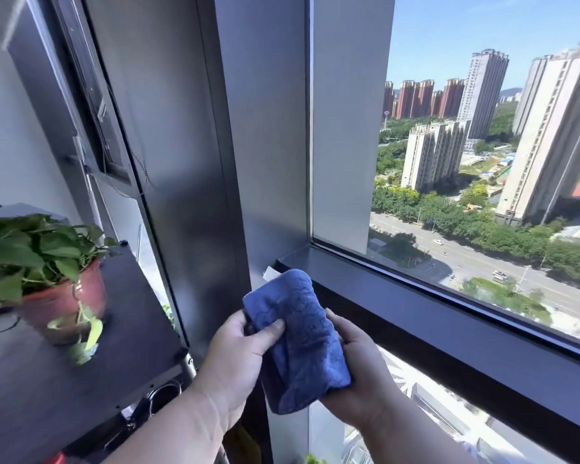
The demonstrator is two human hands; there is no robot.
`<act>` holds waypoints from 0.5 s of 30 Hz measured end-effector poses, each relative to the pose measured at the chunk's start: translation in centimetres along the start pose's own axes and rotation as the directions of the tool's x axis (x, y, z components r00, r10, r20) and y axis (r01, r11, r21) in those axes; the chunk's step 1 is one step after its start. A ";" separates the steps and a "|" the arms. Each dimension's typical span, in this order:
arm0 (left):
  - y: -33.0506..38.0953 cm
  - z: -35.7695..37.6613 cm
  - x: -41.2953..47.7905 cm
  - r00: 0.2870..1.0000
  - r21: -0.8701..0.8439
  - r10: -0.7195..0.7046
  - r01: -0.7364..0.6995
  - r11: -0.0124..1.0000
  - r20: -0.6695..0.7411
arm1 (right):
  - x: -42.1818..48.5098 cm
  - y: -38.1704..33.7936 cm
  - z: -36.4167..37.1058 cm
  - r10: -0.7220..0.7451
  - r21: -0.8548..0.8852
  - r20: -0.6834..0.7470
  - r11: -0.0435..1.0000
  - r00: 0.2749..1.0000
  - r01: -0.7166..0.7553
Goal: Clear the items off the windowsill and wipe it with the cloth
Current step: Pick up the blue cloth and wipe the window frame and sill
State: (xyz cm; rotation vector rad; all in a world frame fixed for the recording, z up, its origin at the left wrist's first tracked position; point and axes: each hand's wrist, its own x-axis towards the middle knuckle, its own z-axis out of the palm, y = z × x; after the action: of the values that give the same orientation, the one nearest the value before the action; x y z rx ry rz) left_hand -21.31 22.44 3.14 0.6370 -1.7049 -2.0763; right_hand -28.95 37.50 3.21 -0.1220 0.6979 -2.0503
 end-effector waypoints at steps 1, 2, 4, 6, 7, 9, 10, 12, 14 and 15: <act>-0.2 -0.9 -0.1 0.999 0.049 0.030 -0.029 0.998 -0.019 | 0.2 0.5 0.0 0.031 -0.042 -0.010 0.999 0.999 -0.031; -0.3 -1.8 -0.3 0.998 0.094 0.049 -0.045 0.995 -0.039 | 0.5 1.1 0.0 0.058 -0.092 -0.026 0.994 0.998 -0.060; -0.5 -3.9 -0.6 0.995 0.129 0.055 -0.045 0.991 -0.078 | 0.8 2.5 0.7 0.107 -0.181 -0.052 0.977 0.993 -0.115; -0.4 -6.0 -1.0 0.995 0.128 0.050 -0.039 0.991 -0.089 | 1.2 3.8 1.1 0.140 -0.216 -0.029 0.966 0.990 -0.143; -0.3 -7.4 -1.4 0.995 0.117 0.047 -0.036 0.992 -0.092 | 1.6 4.8 1.5 0.164 -0.229 -0.013 0.960 0.986 -0.163; -0.4 -9.3 -2.4 0.997 0.086 0.017 -0.010 0.996 -0.080 | 2.0 6.5 2.0 0.227 -0.263 0.032 0.942 0.973 -0.211; -0.5 -10.6 -3.0 0.997 0.059 -0.013 0.017 0.998 -0.071 | 2.4 7.7 2.5 0.275 -0.289 0.059 0.925 0.960 -0.247; -1.0 -12.7 -4.0 0.995 -0.069 -0.094 0.091 0.993 -0.041 | 3.0 9.7 3.0 0.327 -0.322 0.120 0.906 0.937 -0.275; -1.0 -15.2 -5.1 0.986 -0.232 -0.166 0.161 0.959 -0.003 | 4.1 11.9 3.9 0.333 -0.338 0.149 0.902 0.931 -0.269; -0.9 -16.3 -5.6 0.981 -0.293 -0.192 0.185 0.938 0.004 | 4.5 12.8 4.3 0.328 -0.351 0.147 0.899 0.933 -0.261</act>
State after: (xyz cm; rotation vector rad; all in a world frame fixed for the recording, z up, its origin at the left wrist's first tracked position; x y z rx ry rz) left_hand -7.53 12.50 0.19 0.7508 -1.3283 -2.3810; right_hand -20.38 26.90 -0.71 -0.3872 0.8659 -1.5917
